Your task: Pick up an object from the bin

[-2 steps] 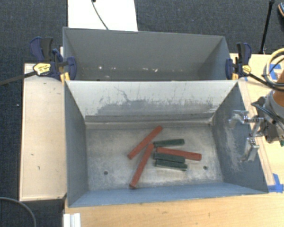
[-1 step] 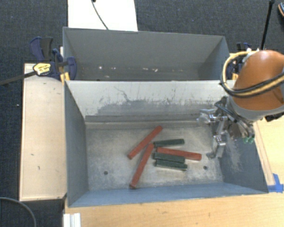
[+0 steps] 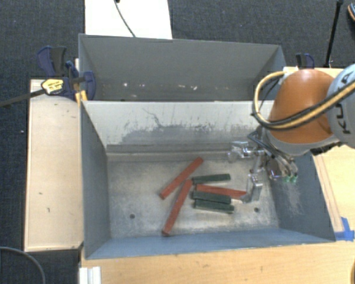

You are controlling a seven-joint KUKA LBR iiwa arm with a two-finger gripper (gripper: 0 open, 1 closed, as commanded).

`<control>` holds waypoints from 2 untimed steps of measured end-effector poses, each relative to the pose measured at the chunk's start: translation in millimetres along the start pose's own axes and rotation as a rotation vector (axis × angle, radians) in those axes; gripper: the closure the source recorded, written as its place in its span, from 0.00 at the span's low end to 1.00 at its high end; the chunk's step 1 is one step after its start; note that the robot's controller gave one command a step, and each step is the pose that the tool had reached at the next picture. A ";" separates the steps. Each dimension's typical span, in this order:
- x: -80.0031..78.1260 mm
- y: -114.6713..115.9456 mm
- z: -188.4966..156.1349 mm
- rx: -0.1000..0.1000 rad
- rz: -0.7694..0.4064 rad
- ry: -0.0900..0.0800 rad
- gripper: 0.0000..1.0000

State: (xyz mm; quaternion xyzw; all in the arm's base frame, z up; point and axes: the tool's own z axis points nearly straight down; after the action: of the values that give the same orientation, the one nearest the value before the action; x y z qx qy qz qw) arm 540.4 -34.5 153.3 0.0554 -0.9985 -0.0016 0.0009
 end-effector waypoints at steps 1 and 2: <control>-0.5 52.8 22.1 0.003 -0.035 -0.003 0.00; -21.4 56.4 78.7 0.003 0.147 -0.003 0.00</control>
Offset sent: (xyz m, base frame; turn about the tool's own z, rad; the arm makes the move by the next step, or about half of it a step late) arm 0.0157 0.0593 -0.0833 0.1474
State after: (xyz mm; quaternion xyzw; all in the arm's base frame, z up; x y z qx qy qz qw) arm 555.2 24.1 74.8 -0.0181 -0.9998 -0.0004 -0.0007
